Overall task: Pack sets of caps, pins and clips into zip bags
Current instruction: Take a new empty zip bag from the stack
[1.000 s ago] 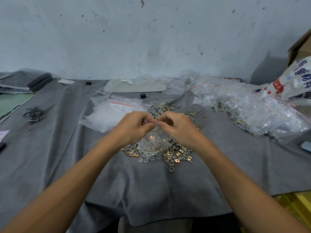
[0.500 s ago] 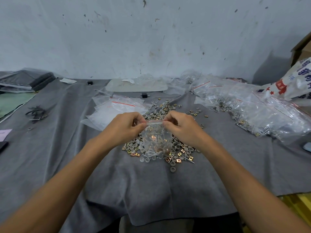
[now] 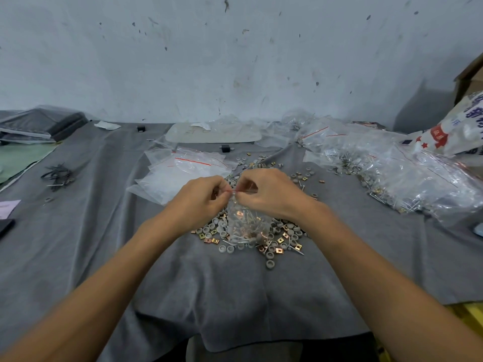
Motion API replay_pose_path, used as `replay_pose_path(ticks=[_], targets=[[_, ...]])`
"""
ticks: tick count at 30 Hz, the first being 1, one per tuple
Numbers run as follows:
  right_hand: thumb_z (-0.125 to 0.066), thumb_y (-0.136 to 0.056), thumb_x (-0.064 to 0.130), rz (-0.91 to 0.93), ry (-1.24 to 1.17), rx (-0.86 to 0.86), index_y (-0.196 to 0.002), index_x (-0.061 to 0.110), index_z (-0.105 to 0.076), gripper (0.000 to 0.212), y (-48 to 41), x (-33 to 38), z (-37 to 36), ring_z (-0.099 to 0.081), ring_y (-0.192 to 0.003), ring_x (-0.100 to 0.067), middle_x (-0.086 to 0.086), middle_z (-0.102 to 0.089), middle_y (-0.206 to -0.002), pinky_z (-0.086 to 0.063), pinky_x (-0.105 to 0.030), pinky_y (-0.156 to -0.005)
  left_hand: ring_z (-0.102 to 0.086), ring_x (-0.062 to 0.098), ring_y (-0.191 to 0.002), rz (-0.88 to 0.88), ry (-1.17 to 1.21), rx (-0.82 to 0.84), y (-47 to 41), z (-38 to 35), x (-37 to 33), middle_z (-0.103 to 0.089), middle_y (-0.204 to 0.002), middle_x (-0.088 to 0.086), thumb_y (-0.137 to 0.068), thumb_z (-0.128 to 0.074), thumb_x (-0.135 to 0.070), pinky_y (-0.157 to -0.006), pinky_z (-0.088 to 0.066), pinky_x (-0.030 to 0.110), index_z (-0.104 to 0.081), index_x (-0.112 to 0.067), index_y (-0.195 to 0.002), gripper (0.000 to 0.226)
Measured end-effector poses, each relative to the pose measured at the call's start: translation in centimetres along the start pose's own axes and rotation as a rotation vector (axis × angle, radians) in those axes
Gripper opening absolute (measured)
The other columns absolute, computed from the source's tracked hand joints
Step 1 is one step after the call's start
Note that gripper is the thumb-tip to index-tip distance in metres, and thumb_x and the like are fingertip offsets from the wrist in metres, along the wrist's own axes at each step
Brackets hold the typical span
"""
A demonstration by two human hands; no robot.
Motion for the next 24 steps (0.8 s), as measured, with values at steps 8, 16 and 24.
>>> replay_pose_path(ticks=[8, 16, 24], targets=[[-0.065, -0.080, 0.042, -0.023, 0.082, 0.004, -0.081, 0.025, -0.064, 0.017, -0.9, 0.9, -0.5, -0.062, -0.080, -0.016, 0.008, -0.066, -0.081, -0.053, -0.038, -0.075, -0.061, 0.021, -0.076, -0.010, 0.033, -0.002, 0.3, -0.1, -0.1, -0.069, -0.083, -0.003, -0.098, -0.061, -0.019, -0.073, -0.050, 0.040, -0.066, -0.020, -0.095, 0.007], [-0.068, -0.078, 0.041, -0.073, 0.006, -0.005, -0.072, 0.023, -0.062, 0.019, -0.1, -0.3, 0.1, -0.058, -0.067, -0.009, 0.008, -0.064, -0.069, -0.046, -0.031, -0.063, -0.052, 0.014, -0.069, -0.081, -0.008, -0.071, 0.5, -0.5, -0.2, -0.058, -0.071, -0.009, -0.099, -0.060, -0.017, -0.066, -0.045, 0.041, -0.061, -0.018, -0.089, 0.009], [-0.068, -0.076, 0.036, -0.115, 0.063, 0.007, -0.070, 0.022, -0.062, 0.016, 1.2, -3.4, 1.7, -0.054, -0.061, -0.004, 0.008, -0.065, -0.067, -0.038, -0.024, -0.062, -0.054, 0.017, -0.069, -0.053, 0.000, -0.067, 0.6, -0.6, 0.1, -0.061, -0.071, -0.003, -0.100, -0.058, -0.019, -0.067, -0.046, 0.043, -0.059, -0.019, -0.087, 0.012]])
Point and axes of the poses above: each hand's wrist, its own y-axis away from the middle knuckle, its own z-axis out of the back of the hand, x = y × z, the point moved 1 cm from there along -y, towards the middle knuckle
